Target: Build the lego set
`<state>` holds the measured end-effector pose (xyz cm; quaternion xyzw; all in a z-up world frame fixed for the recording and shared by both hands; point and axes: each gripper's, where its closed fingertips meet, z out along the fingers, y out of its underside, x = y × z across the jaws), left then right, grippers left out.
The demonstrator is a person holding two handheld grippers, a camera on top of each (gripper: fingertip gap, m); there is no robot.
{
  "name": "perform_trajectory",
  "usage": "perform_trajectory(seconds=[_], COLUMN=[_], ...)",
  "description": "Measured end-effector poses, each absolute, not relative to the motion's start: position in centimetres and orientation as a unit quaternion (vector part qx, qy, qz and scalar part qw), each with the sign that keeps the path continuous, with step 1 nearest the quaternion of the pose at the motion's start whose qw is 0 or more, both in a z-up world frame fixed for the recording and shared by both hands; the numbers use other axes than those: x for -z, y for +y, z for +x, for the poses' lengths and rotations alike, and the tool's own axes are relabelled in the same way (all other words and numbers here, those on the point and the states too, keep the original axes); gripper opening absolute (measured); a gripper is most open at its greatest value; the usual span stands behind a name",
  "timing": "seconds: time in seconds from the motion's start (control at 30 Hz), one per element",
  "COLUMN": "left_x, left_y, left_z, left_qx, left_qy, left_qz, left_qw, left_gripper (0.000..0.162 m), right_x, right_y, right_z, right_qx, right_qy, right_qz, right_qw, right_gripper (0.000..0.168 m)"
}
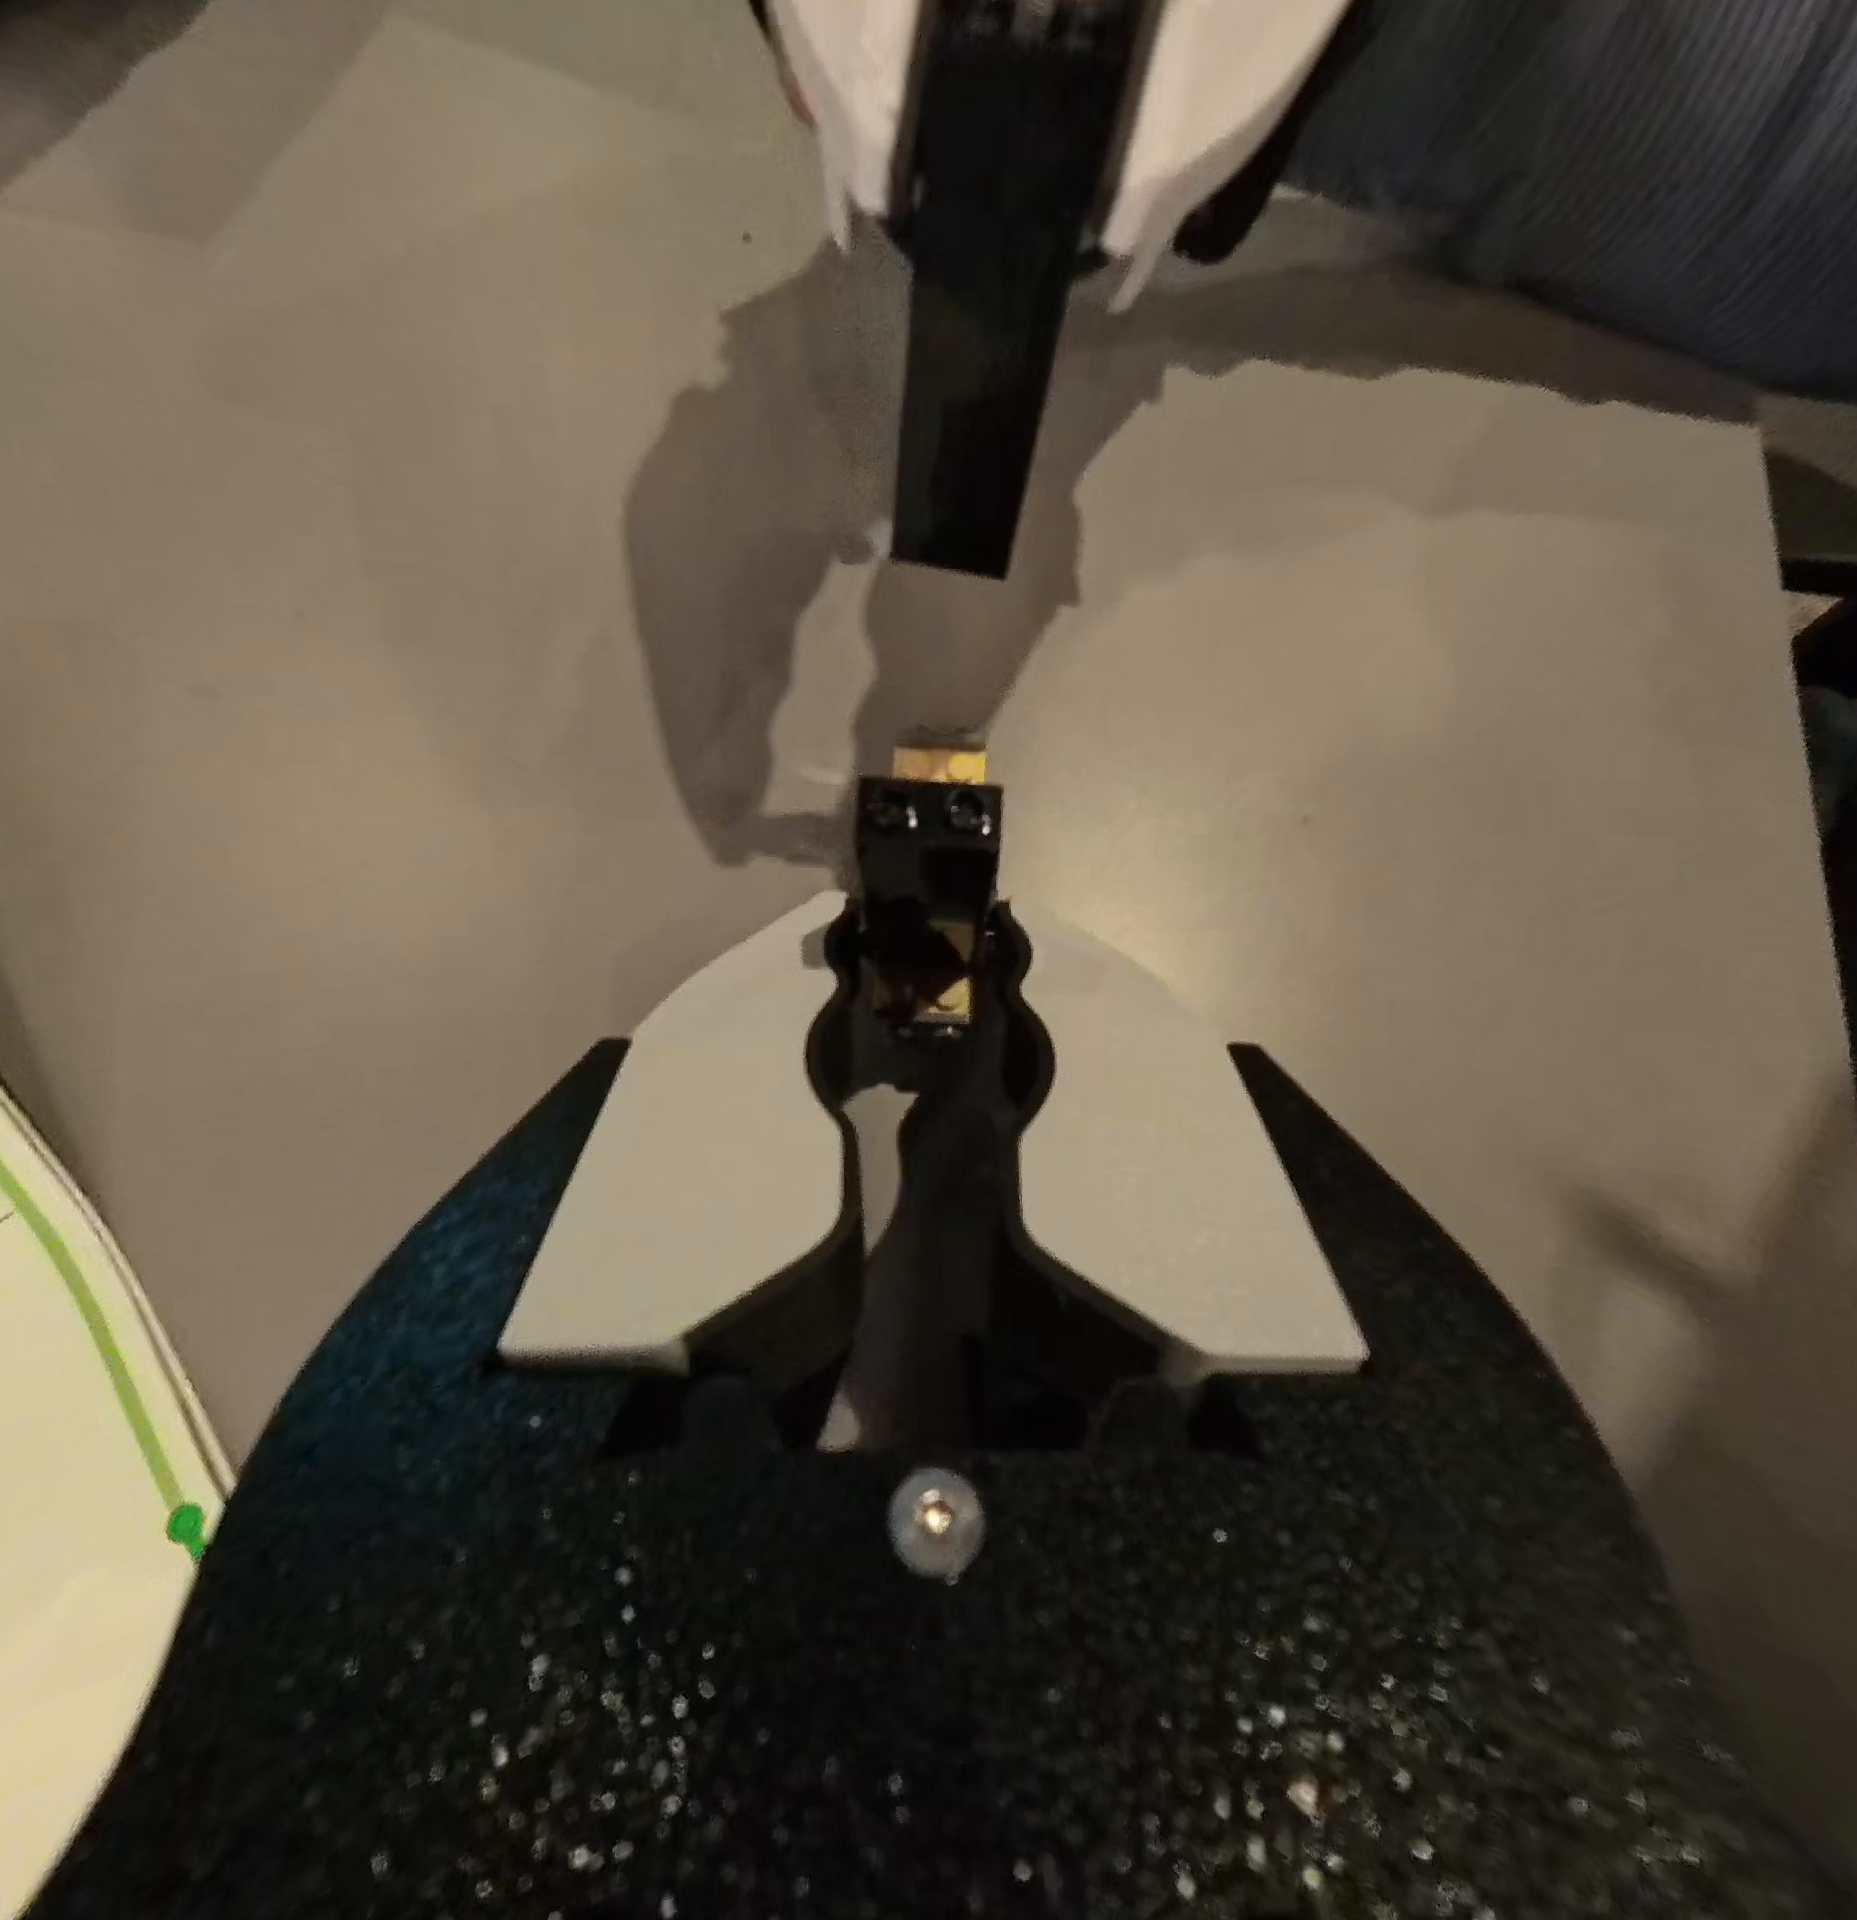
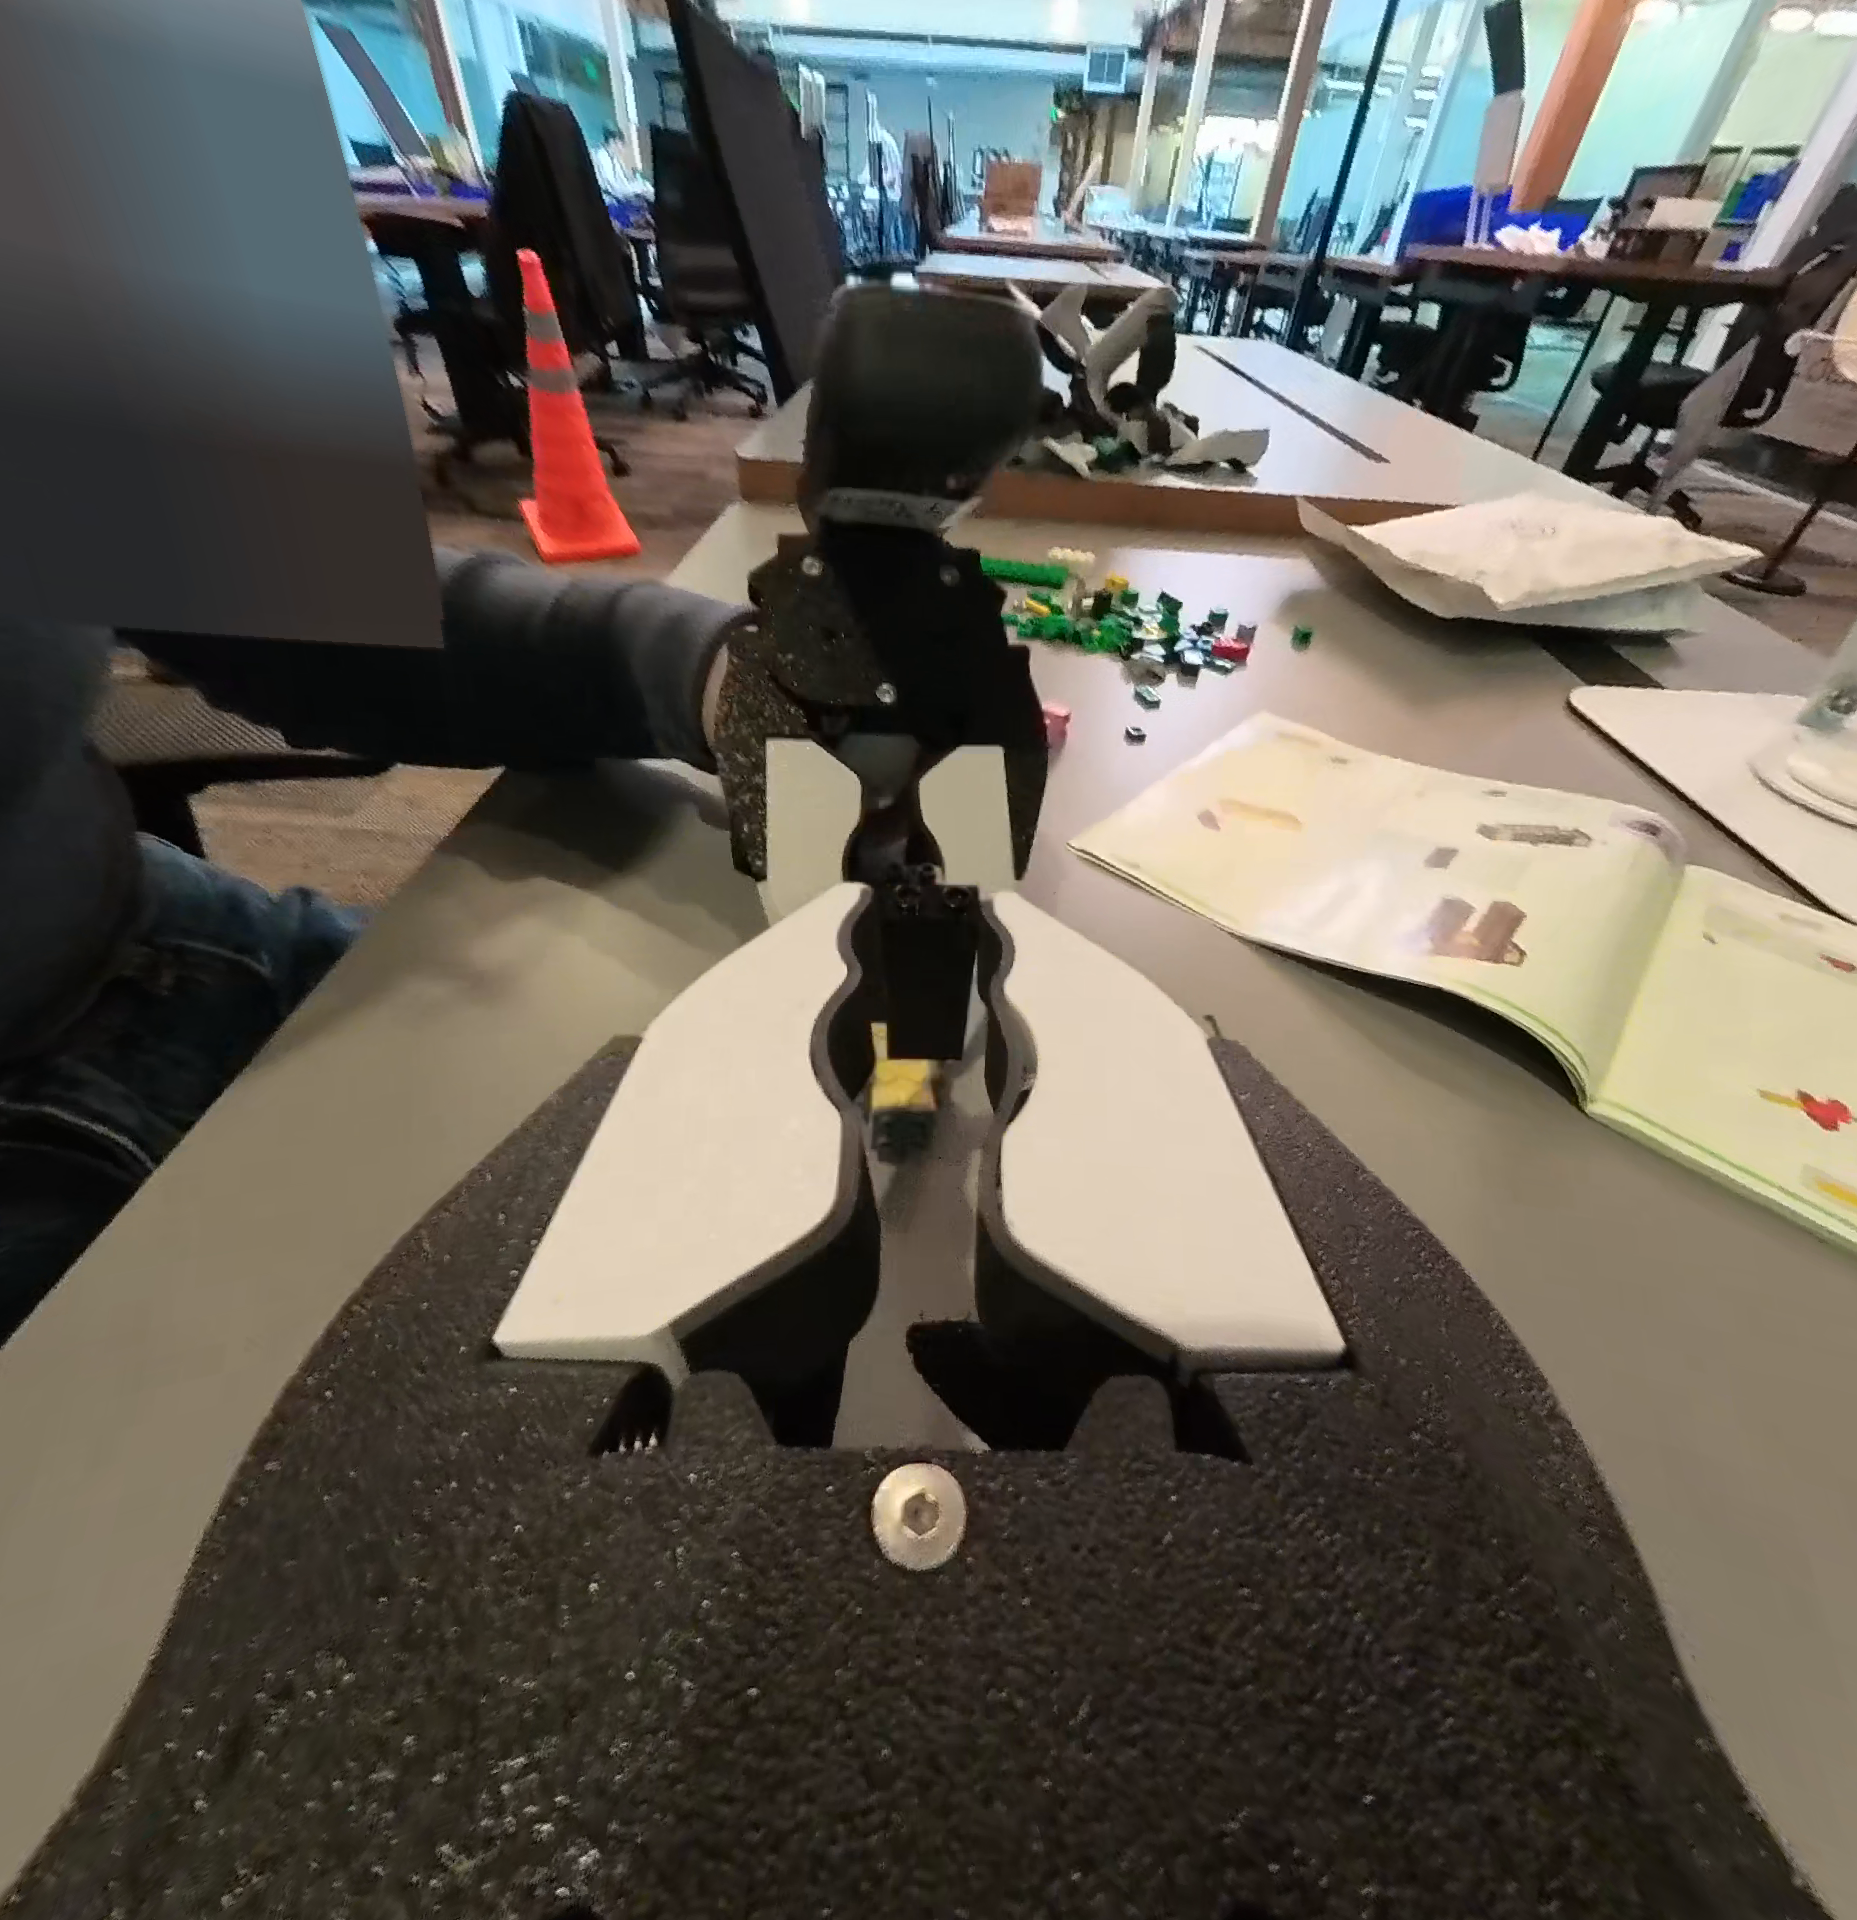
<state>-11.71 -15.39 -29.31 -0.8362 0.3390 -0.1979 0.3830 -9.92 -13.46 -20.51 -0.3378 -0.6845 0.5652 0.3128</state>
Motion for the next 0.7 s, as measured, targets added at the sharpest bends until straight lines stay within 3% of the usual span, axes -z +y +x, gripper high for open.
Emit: perform_trajectory(seconds=[0.03, 0.7], left_x=[29.1, 28.6], left_y=[-15.3, -15.1], left_z=[-11.6, -10.5], left_qx=[0.202, 0.202], left_qy=[0.336, 0.358], left_qz=[-0.836, -0.825], left_qw=[0.384, 0.387], left_gripper=[0.024, 0.024], right_x=[20.5, 23.3], right_y=[-13.6, -15.0], right_z=[-10.0, -10.6], right_qx=[-0.570, -0.525], right_qy=[-0.683, -0.730], right_qz=[-0.336, -0.345], right_qw=[0.310, 0.269], right_gripper=[0.017, 0.017])
